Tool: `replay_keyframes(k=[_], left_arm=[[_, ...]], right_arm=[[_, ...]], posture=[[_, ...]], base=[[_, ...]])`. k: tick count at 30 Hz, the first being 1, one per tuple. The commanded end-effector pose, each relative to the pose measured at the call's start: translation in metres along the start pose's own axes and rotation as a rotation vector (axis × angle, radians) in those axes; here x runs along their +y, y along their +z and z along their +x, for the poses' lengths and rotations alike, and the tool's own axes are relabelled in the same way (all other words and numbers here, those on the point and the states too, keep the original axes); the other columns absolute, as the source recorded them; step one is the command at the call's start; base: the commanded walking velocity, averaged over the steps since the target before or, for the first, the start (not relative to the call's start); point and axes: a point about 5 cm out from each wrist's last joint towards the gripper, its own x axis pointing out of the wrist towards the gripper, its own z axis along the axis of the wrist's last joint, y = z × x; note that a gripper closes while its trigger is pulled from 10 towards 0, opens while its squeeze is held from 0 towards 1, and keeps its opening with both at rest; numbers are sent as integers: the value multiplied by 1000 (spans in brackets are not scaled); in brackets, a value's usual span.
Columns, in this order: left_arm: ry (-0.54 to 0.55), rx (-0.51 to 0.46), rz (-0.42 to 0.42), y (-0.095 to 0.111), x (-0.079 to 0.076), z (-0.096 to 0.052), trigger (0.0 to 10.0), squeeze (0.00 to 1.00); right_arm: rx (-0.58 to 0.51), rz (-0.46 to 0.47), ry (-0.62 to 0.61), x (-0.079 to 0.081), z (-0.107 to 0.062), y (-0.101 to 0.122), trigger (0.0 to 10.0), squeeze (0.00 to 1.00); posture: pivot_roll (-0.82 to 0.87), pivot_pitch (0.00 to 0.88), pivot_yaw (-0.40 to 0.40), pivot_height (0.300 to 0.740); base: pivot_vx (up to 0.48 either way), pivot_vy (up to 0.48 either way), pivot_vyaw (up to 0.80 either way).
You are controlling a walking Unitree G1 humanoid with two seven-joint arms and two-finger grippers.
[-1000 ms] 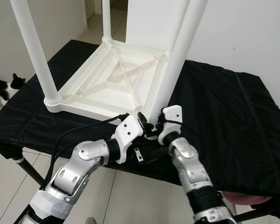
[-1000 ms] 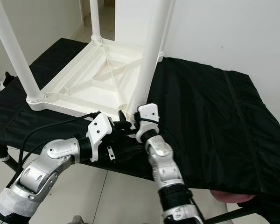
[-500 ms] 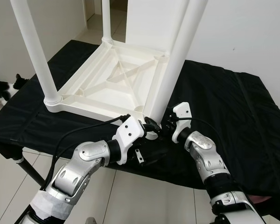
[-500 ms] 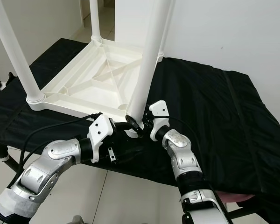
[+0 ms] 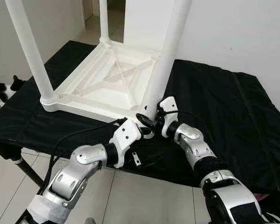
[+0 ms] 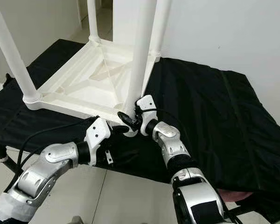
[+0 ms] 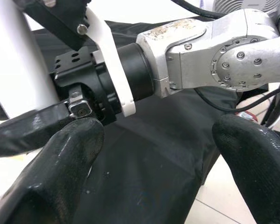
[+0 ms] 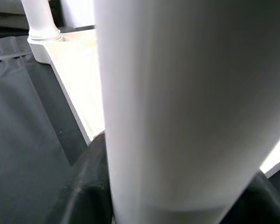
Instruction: Building children table
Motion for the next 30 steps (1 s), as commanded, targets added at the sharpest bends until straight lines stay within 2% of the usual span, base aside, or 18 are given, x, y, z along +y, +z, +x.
replay_keyframes(k=[1, 4, 8, 16, 17, 18, 19, 24, 25, 26, 28, 30], left_arm=[[23, 3, 1, 1, -1, -1, 10000, 0], [23, 2, -4, 1, -2, -1, 10000, 0], [18, 0, -8, 0, -4, 0, 10000, 0], [15, -2, -10, 0, -5, 1, 10000, 0], [11, -3, -12, 0, -5, 1, 10000, 0], [11, -3, -12, 0, -5, 1, 10000, 0], [4, -4, -14, 0, -6, 3, 10000, 0], [1, -4, -16, 0, -7, 3, 10000, 0], [-5, -5, -17, 0, -7, 4, 10000, 0], [-5, -5, -17, 0, -7, 4, 10000, 0], [-9, -6, -16, 0, -7, 5, 10000, 0], [-9, -6, -16, 0, -7, 5, 10000, 0]], right_arm=[[77, -3, -38, -5, -6, -13, 0, 0], [84, -2, -63, -9, -9, -15, 0, 0], [78, 9, -158, -17, -14, -17, 0, 0], [60, 24, -253, -18, -15, -17, 0, 0], [52, 59, -324, -16, -16, -18, 0, 0], [52, 59, -324, -16, -16, -18, 0, 0], [30, 89, -444, -7, -17, -17, 0, 0], [18, 92, -516, 0, -18, -16, 0, 0], [16, 111, -620, 12, -18, -17, 0, 0], [16, 111, -620, 12, -18, -17, 0, 0], [9, 136, -696, 23, -18, -16, 0, 0], [9, 136, -696, 23, -18, -16, 0, 0]], posture=[[48, 0, -95, 740], [42, 0, -96, 740], [34, 0, -100, 740], [28, 0, -102, 740], [25, 0, -103, 740], [25, 0, -103, 740], [20, 0, -103, 740], [17, 0, -102, 740], [15, 0, -101, 740], [15, 0, -101, 740], [14, 0, -103, 740], [14, 0, -103, 740]], base=[[0, 0, 0], [0, 0, 0], [0, 0, 0], [0, 0, 0], [0, 0, 0], [0, 0, 0], [0, 0, 0], [0, 0, 0], [0, 0, 0], [0, 0, 0], [0, 0, 0], [0, 0, 0]])
